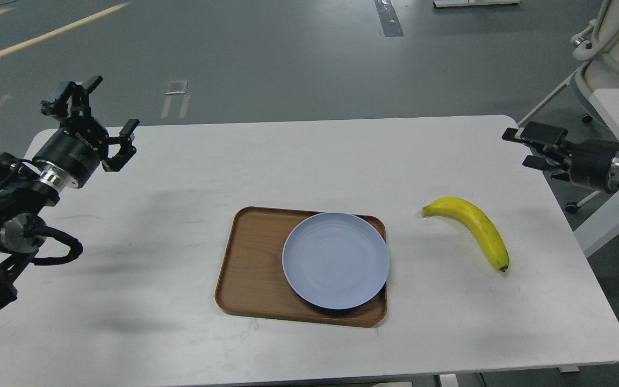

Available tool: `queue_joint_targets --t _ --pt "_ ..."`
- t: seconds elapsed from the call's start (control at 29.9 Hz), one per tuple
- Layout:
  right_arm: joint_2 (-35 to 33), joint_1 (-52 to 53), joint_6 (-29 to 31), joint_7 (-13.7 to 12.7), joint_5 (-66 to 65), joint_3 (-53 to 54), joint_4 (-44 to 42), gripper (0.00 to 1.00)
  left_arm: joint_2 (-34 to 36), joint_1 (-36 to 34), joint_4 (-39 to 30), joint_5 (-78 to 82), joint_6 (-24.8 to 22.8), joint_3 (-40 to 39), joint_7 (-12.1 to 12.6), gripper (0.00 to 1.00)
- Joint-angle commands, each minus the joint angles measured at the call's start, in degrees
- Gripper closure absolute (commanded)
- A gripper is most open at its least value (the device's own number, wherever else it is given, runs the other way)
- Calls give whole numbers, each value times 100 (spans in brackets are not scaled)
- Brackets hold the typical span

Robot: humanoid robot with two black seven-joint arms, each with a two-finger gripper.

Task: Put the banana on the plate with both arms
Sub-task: 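Reach the right gripper toward the yellow banana and grasp it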

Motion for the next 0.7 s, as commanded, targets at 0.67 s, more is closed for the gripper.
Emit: queue_joint_targets --t 0.67 --pt "1454 878 -191 -1 -2011 -2685 -469 15 -24 18 -46 55 1 -3 -1 0"
